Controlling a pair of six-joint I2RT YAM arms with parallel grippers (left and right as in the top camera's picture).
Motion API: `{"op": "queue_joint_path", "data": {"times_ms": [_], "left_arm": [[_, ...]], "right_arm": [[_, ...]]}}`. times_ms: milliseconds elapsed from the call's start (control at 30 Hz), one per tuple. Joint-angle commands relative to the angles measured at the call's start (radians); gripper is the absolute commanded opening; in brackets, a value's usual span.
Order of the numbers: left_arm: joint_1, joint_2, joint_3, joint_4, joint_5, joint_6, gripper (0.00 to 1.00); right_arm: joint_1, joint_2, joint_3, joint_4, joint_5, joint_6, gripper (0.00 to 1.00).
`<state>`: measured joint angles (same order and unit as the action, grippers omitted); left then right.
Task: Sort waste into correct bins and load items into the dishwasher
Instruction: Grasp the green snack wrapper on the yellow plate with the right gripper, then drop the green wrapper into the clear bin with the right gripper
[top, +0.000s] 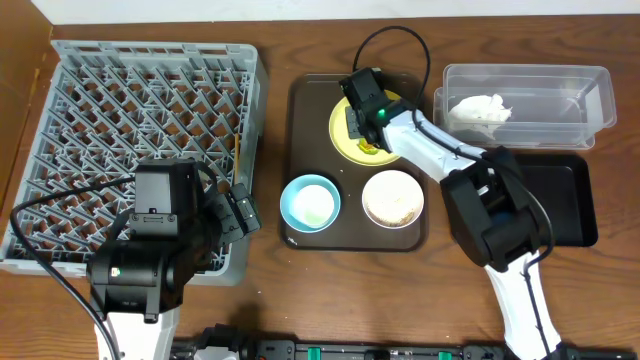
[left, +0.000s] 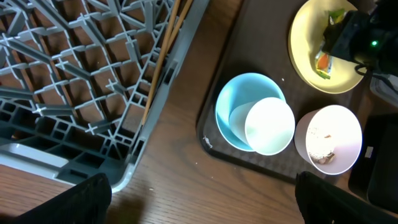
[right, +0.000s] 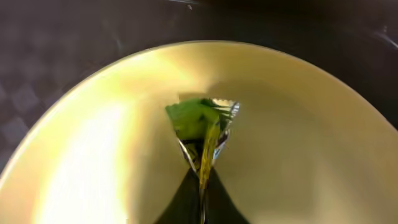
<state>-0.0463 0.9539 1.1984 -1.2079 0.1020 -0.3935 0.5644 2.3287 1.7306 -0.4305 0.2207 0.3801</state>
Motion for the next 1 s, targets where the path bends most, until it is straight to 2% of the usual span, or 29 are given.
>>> {"op": "queue_joint_path", "data": {"times_ms": [0, 200, 333, 400, 533, 600, 633, 700, 767, 967], "left_arm": [[0.005, 0.0, 0.02, -0.006, 0.002, -0.008, 0.95], [0.005, 0.001, 0.02, -0.008, 0.002, -0.008, 0.95], [0.005, 0.001, 0.019, -0.009, 0.002, -0.008, 0.95], [0.005, 0.001, 0.018, -0.01, 0.002, -0.008, 0.95], [0.005, 0.001, 0.018, -0.011, 0.002, -0.008, 0.95], [0.005, 0.001, 0.018, -0.011, 0.002, -0.008, 0.95], [0.005, 0.001, 0.018, -0.011, 0.002, -0.008, 0.95], [0.005, 0.001, 0.018, -0.012, 0.002, -0.008, 0.95], [0.005, 0.001, 0.018, -0.018, 0.002, -0.008, 0.95], [0.005, 0.001, 0.018, -0.03, 0.002, -0.008, 0.95]], "right_arm": [[-0.022, -0.071, -0.003, -0.048, -0.004, 0.007, 0.01], [-0.096, -0.28, -0.003, -0.122, -0.027, 0.005, 0.01], [-0.18, -0.342, -0.003, -0.151, -0.026, 0.022, 0.01], [-0.232, -0.343, -0.003, -0.181, -0.021, 0.072, 0.01], [-0.334, -0.315, -0.01, -0.302, 0.048, 0.298, 0.01], [-0.381, -0.294, -0.013, -0.309, 0.052, 0.345, 0.02], [-0.398, -0.288, -0.013, -0.301, 0.041, 0.345, 0.12], [-0.426, -0.28, -0.013, -0.297, 0.018, 0.344, 0.42], [-0.443, -0.291, -0.012, -0.304, -0.053, 0.315, 0.49], [-0.412, -0.396, -0.012, -0.382, -0.327, 0.183, 0.49]]}}
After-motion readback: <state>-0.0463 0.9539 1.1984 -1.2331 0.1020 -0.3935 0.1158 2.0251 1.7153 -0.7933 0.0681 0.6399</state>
